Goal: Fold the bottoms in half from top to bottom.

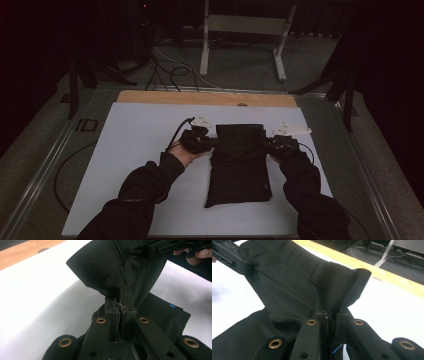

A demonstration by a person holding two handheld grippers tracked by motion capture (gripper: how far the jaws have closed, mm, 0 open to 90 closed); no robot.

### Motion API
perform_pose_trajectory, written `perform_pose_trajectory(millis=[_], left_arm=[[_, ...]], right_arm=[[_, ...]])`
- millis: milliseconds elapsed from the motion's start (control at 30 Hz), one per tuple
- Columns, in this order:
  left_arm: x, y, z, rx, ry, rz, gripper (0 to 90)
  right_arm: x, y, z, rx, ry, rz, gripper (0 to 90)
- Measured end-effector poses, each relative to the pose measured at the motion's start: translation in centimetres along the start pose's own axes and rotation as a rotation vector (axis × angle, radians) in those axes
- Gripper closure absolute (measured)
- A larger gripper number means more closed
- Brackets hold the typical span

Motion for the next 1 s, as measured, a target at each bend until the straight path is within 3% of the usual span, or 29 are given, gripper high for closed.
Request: perform_pose_trajectory(millis=[533, 1000], left_arm=[[1.2, -0.3, 1.3, 0.03, -0.001, -0.002, 87.0], [3.3, -0.6, 3.1, 0.062, -0.003, -0.024, 87.0]], right_arm=[[1.5, -0.6, -1.2, -0.022, 0.006, -0.008, 85.0], [3.9, -0.5, -2.6, -0.048, 0.017, -0.033, 84.9]])
Point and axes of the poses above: each handheld gripper's, and its own axes: y roughly forward along the jaws, x roughly out of its underside, z roughly to its right, the point moved 9 cm from there along y, roughly forward along the jaws, and after that the axes turned 13 degrees about -x, right-handed, at the moved point
